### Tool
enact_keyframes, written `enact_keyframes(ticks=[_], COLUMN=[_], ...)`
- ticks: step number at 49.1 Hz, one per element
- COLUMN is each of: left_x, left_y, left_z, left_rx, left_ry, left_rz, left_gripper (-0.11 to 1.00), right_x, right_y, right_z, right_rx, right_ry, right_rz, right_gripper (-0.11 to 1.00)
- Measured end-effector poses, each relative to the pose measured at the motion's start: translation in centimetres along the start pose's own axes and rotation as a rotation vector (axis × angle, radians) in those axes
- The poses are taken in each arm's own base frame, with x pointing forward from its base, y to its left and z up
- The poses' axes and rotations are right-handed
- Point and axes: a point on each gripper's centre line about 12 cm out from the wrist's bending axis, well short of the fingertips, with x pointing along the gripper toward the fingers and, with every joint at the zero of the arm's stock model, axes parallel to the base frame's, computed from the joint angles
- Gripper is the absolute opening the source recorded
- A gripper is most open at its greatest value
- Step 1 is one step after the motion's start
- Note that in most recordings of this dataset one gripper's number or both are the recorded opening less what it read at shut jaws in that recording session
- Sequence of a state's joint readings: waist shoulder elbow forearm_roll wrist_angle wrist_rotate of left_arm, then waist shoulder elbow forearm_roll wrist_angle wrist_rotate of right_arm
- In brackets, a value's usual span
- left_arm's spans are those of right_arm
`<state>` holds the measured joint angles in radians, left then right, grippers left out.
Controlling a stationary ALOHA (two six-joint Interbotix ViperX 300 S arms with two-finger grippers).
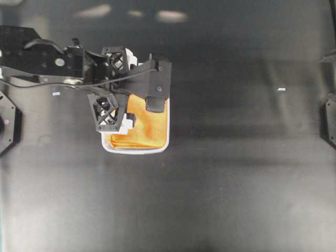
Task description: Place the orange towel into the container with the left arm.
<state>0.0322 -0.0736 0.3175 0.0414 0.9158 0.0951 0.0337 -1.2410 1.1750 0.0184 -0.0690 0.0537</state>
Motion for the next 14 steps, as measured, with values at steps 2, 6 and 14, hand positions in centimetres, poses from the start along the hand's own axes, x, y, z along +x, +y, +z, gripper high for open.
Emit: enact_keyframes(ticks=[2, 6, 14], left_x=[-1.0, -3.6, -9.6], left_y=[0.0, 0.1, 0.0], left_z=[0.4, 0.9, 0.7], left_rx=[0.0, 0.005, -0.01], left_ry=[-0.031, -0.101, -0.263], left_rz=[0.003, 0.01, 0.026], left_gripper=[0.91, 0.91, 0.9], right_x=[0.0, 0.0, 0.0], right_y=[0.0, 0.0, 0.0], right_z=[0.0, -0.1, -0.3], right_rx=[0.0, 0.0, 0.0], right_ry=[0.002, 0.011, 0.023], right_rz=[0.0, -0.001, -0.001], right_gripper=[0.75, 0.75, 0.75])
